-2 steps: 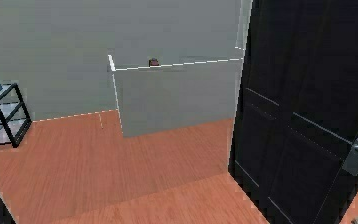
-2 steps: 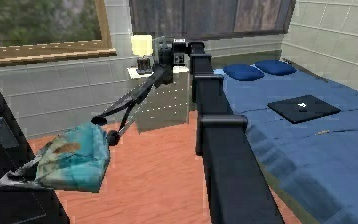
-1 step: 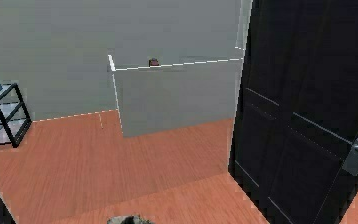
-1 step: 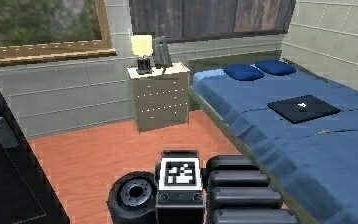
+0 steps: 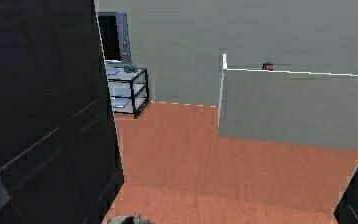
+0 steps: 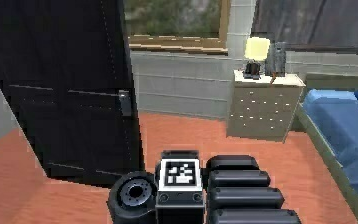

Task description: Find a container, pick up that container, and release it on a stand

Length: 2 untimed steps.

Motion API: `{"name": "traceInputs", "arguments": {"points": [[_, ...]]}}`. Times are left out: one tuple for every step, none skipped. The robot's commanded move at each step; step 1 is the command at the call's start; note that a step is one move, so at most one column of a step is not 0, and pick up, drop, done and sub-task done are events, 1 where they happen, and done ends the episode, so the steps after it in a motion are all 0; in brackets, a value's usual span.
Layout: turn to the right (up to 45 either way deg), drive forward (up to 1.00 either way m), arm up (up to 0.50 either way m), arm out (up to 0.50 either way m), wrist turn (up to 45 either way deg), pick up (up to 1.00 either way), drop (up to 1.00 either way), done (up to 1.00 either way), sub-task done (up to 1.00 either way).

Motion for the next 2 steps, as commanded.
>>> {"name": "traceInputs", "arguments": {"points": [[0.0, 1.0, 0.0, 0.0, 0.0, 0.0, 0.0, 0.0, 0.0], [0.0, 0.55, 0.0, 0.0, 0.0, 0.0, 0.0, 0.0, 0.0]]}}
